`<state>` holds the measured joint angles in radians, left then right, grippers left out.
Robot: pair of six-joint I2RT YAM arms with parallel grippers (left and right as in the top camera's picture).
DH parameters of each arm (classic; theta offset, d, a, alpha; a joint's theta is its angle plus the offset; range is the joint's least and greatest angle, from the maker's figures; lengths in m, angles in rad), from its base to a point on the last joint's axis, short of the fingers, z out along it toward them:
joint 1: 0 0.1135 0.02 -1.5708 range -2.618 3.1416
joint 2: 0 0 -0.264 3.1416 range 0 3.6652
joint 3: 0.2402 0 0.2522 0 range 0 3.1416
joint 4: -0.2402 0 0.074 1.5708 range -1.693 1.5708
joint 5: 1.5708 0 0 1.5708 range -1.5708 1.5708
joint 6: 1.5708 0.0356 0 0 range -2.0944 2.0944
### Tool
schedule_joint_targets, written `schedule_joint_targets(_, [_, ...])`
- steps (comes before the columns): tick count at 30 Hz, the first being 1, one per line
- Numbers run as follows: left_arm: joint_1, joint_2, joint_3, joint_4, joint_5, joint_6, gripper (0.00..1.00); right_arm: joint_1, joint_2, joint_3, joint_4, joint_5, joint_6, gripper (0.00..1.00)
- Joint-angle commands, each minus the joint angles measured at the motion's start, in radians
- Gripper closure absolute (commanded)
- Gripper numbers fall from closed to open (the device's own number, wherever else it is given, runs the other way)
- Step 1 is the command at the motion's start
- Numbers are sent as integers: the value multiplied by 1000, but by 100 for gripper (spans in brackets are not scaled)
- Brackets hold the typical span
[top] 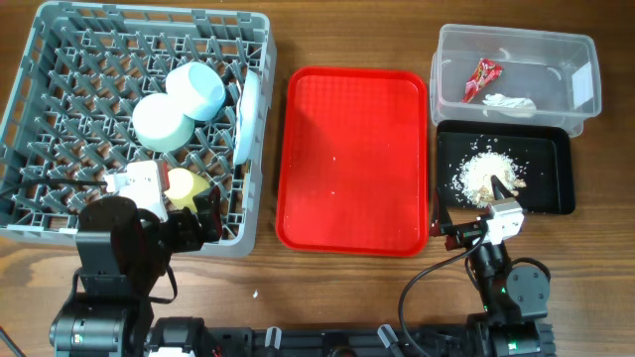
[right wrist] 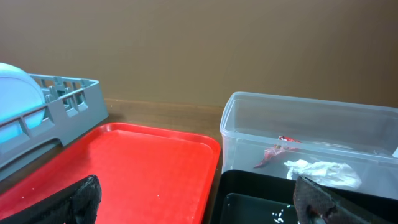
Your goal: Sort waste into correct bins and load items into the dishwasher rack
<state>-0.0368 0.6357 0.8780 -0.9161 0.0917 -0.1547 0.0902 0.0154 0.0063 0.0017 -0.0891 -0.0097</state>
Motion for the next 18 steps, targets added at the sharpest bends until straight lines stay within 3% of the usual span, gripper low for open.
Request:
schedule_joint_targets(1, [-3, -5, -3, 3, 8, -3, 0, -3, -11, -1, 4, -12, -2, 0])
schedule_joint_targets(18, [-3, -77, -26, -7, -14, 2, 0, -3, -11, -1, 4, -12, -2, 0])
